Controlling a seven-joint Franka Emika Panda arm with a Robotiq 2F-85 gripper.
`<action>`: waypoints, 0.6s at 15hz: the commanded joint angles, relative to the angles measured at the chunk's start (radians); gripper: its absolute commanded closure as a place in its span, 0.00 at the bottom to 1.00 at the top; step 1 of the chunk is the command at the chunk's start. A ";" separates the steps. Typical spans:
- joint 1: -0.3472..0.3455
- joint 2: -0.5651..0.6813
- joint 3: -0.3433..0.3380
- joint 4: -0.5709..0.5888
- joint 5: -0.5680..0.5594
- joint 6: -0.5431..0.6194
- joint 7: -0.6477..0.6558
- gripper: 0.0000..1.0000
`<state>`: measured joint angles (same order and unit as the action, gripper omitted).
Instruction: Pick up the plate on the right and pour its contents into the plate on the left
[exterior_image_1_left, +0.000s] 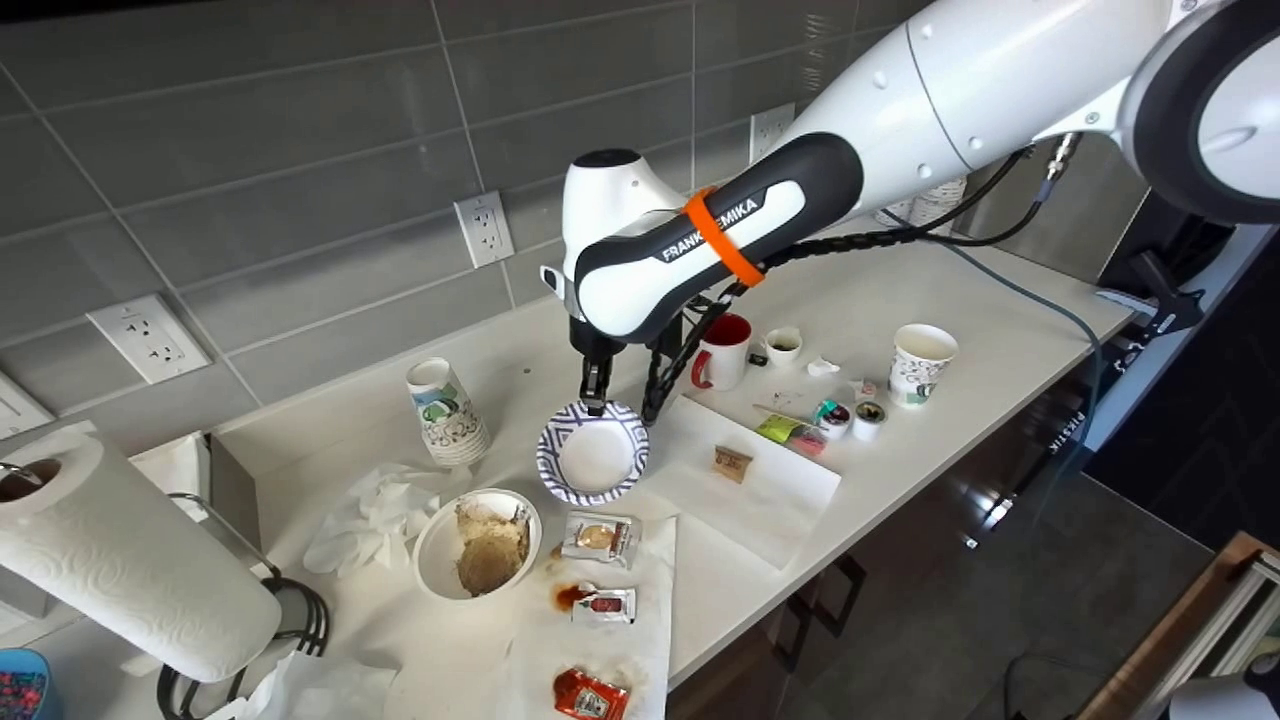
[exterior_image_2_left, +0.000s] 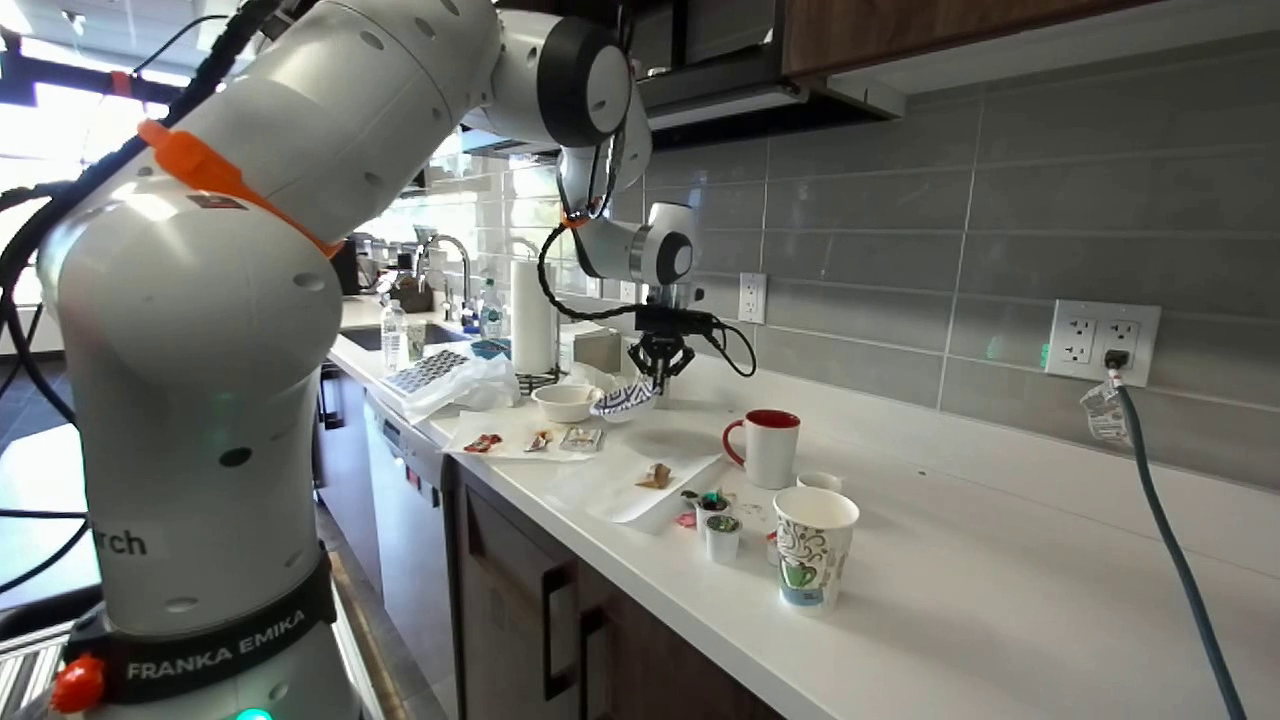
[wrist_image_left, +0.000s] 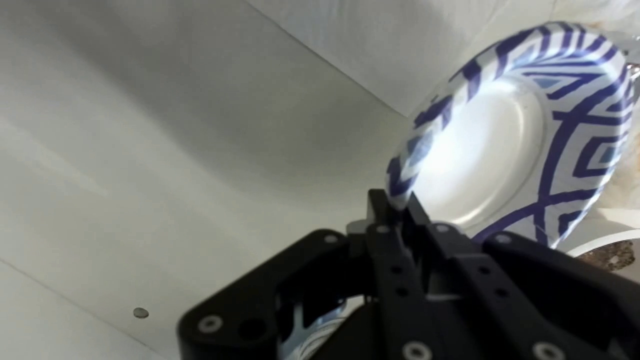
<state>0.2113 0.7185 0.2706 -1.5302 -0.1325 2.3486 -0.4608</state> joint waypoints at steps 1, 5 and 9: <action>0.040 0.088 -0.025 0.123 -0.001 -0.036 0.058 0.98; 0.047 0.126 -0.038 0.172 -0.001 -0.037 0.085 0.98; 0.053 0.150 -0.051 0.207 -0.006 -0.043 0.104 0.67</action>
<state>0.2427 0.8330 0.2403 -1.3848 -0.1329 2.3485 -0.3862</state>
